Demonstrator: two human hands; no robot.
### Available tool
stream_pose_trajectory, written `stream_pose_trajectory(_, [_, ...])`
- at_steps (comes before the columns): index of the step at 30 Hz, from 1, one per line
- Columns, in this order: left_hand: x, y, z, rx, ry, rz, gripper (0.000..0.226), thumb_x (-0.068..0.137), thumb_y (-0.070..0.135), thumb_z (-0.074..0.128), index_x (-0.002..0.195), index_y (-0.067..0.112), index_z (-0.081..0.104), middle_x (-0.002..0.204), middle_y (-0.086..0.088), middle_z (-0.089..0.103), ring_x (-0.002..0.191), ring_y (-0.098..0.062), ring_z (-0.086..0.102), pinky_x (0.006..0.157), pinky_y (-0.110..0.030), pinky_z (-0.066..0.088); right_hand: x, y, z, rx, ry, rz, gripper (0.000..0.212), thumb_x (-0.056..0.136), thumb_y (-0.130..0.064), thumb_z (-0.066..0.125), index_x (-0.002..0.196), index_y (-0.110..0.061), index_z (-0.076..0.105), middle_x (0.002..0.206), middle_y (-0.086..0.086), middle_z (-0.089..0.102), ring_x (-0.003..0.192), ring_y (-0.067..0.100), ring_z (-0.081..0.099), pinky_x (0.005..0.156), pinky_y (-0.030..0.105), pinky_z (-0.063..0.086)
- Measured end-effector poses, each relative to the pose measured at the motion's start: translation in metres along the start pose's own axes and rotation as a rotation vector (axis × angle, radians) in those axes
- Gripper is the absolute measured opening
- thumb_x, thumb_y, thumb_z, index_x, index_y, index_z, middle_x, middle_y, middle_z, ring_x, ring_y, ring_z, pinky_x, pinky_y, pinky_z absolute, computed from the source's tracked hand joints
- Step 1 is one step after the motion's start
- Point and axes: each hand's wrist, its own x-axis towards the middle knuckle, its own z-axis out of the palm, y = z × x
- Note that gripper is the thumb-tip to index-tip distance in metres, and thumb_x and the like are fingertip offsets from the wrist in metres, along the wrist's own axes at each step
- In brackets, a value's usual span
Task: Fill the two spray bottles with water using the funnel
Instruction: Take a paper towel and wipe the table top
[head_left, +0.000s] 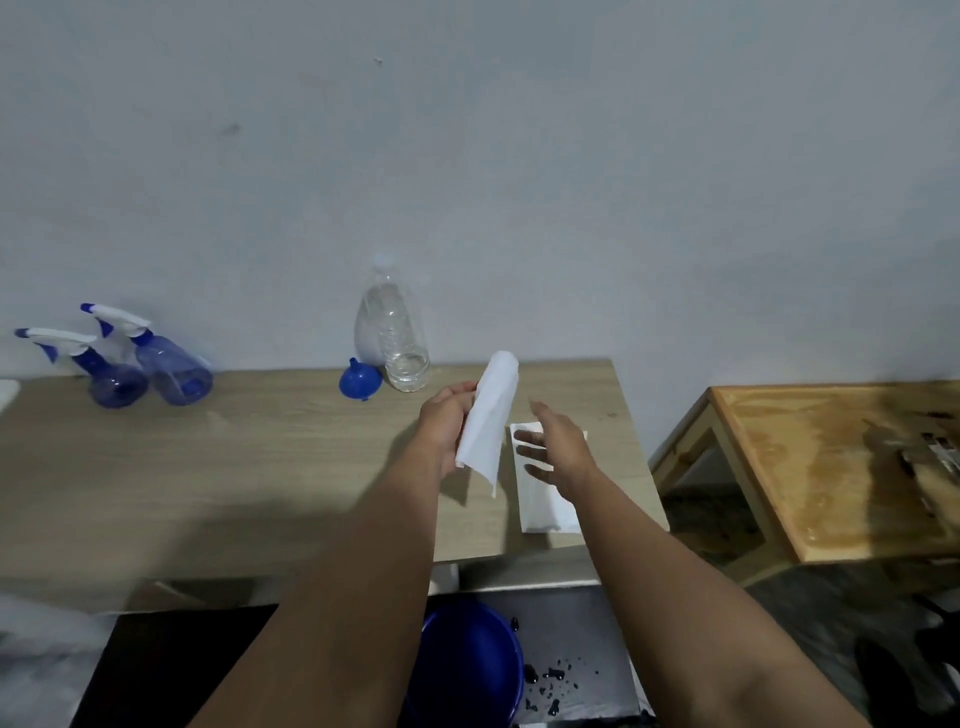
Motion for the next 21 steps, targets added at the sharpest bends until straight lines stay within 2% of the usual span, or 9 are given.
stream_pose_trajectory(2, [-0.006, 0.008, -0.014, -0.012, -0.012, 0.003, 0.037, 0.084, -0.002, 0.056, 0.119, 0.008, 0.065, 0.099, -0.015, 0.075, 0.076, -0.029, 0.070, 0.061, -0.033, 0.056, -0.011, -0.010, 0.019, 0.134, -0.202, 0.071, 0.043, 0.096, -0.059, 0.065, 0.122, -0.026, 0.065, 0.107, 0.007, 0.075, 0.094, 0.026, 0.071, 0.083, 0.040, 0.058])
stream_pose_trajectory(4, [-0.014, 0.017, -0.033, -0.025, -0.023, 0.013, 0.035, 0.085, -0.001, 0.057, 0.117, 0.010, 0.067, 0.100, -0.014, 0.075, 0.077, -0.029, 0.071, 0.062, -0.033, 0.057, -0.012, -0.011, 0.039, 0.208, -0.322, 0.052, 0.039, 0.098, -0.048, 0.068, 0.125, -0.020, 0.069, 0.106, 0.008, 0.077, 0.093, 0.026, 0.074, 0.079, 0.039, 0.061])
stream_pose_trajectory(6, [-0.021, 0.027, -0.059, -0.043, -0.031, 0.029, 0.035, 0.086, 0.000, 0.058, 0.118, 0.010, 0.068, 0.099, -0.014, 0.075, 0.077, -0.028, 0.073, 0.062, -0.033, 0.057, -0.013, -0.010, 0.063, 0.267, -0.369, 0.013, 0.044, 0.098, -0.031, 0.072, 0.135, -0.008, 0.066, 0.119, 0.012, 0.078, 0.104, 0.029, 0.075, 0.080, 0.041, 0.062])
stream_pose_trajectory(9, [-0.032, 0.040, -0.112, -0.079, 0.059, 0.016, 0.036, 0.087, 0.000, 0.057, 0.120, 0.009, 0.066, 0.094, -0.010, 0.077, 0.077, -0.027, 0.072, 0.069, -0.035, 0.057, -0.009, -0.013, 0.107, 0.326, -0.349, -0.023, 0.050, 0.096, -0.015, 0.075, 0.141, 0.003, 0.060, 0.128, 0.020, 0.074, 0.120, 0.038, 0.072, 0.096, 0.049, 0.060])
stream_pose_trajectory(11, [-0.037, 0.050, -0.151, -0.097, 0.044, -0.059, 0.036, 0.088, 0.013, 0.059, 0.123, 0.009, 0.066, 0.097, -0.008, 0.077, 0.082, -0.028, 0.070, 0.075, -0.036, 0.052, -0.013, -0.017, 0.140, 0.267, -0.377, -0.035, 0.045, 0.098, -0.013, 0.073, 0.138, 0.003, 0.061, 0.126, 0.020, 0.075, 0.117, 0.037, 0.073, 0.097, 0.048, 0.060])
stream_pose_trajectory(13, [-0.040, 0.064, -0.189, -0.097, -0.022, -0.113, 0.038, 0.091, 0.037, 0.060, 0.115, 0.009, 0.071, 0.108, -0.007, 0.076, 0.095, -0.029, 0.070, 0.086, -0.040, 0.052, -0.019, -0.020, 0.177, 0.169, -0.453, -0.045, 0.041, 0.099, -0.014, 0.072, 0.136, 0.002, 0.063, 0.126, 0.020, 0.075, 0.117, 0.036, 0.074, 0.098, 0.048, 0.060])
stream_pose_trajectory(16, [-0.044, 0.088, -0.244, -0.037, -0.149, -0.131, 0.052, 0.092, 0.061, 0.056, 0.115, 0.018, 0.073, 0.121, -0.007, 0.073, 0.116, -0.029, 0.067, 0.109, -0.048, 0.044, -0.026, -0.017, 0.236, 0.118, -0.564, -0.046, 0.048, 0.097, -0.014, 0.074, 0.140, 0.003, 0.059, 0.135, 0.024, 0.069, 0.127, 0.041, 0.067, 0.112, 0.057, 0.050])
stream_pose_trajectory(19, [-0.044, 0.109, -0.305, 0.004, -0.243, -0.090, 0.053, 0.090, 0.051, 0.064, 0.131, 0.016, 0.066, 0.130, -0.009, 0.068, 0.123, -0.029, 0.063, 0.114, -0.048, 0.040, -0.042, -0.014, 0.300, 0.080, -0.594, -0.020, 0.059, 0.092, -0.018, 0.078, 0.143, 0.003, 0.057, 0.138, 0.027, 0.066, 0.129, 0.044, 0.065, 0.112, 0.060, 0.049])
stream_pose_trajectory(21, [-0.038, 0.124, -0.350, -0.066, -0.262, -0.071, 0.051, 0.091, 0.035, 0.066, 0.135, 0.009, 0.062, 0.130, -0.014, 0.067, 0.118, -0.030, 0.064, 0.111, -0.048, 0.043, -0.051, -0.009, 0.342, 0.048, -0.549, -0.031, 0.048, 0.096, -0.014, 0.073, 0.139, 0.003, 0.061, 0.134, 0.026, 0.070, 0.122, 0.041, 0.069, 0.106, 0.055, 0.054])
